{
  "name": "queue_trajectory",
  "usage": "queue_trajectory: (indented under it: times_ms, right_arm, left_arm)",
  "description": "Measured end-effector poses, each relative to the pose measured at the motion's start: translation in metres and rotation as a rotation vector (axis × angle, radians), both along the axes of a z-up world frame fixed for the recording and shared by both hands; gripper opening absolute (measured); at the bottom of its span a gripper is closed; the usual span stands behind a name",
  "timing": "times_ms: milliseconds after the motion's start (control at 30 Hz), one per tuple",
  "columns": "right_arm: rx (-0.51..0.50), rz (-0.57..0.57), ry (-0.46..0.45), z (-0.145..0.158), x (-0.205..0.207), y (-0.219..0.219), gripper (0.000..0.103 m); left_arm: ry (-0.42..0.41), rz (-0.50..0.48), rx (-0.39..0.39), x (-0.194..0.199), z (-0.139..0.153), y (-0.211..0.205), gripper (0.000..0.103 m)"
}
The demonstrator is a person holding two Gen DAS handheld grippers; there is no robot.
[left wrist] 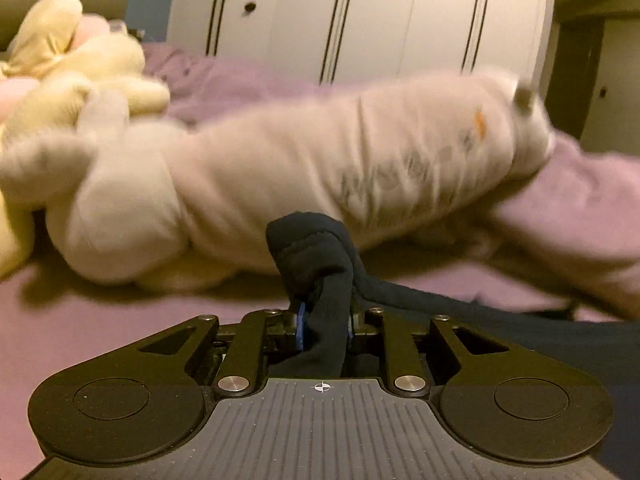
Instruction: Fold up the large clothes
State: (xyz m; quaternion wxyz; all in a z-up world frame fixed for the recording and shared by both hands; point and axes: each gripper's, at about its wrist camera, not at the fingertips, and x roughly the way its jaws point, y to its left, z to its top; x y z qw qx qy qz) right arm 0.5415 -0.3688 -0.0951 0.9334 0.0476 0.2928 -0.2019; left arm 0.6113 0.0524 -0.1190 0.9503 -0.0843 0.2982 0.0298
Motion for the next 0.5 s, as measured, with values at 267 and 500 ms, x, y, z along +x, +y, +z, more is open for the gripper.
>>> queue_trajectory:
  times_ms: [267, 500]
  right_arm:
    - [0.184, -0.032, -0.054, -0.041, -0.002, -0.039, 0.019]
    - [0.245, -0.061, -0.193, -0.008, -0.045, -0.036, 0.036]
  left_arm:
    - [0.028, 0.062, -0.061, 0.010, -0.043, 0.012, 0.065]
    - [0.057, 0.087, -0.194, -0.035, -0.007, 0.039, 0.069]
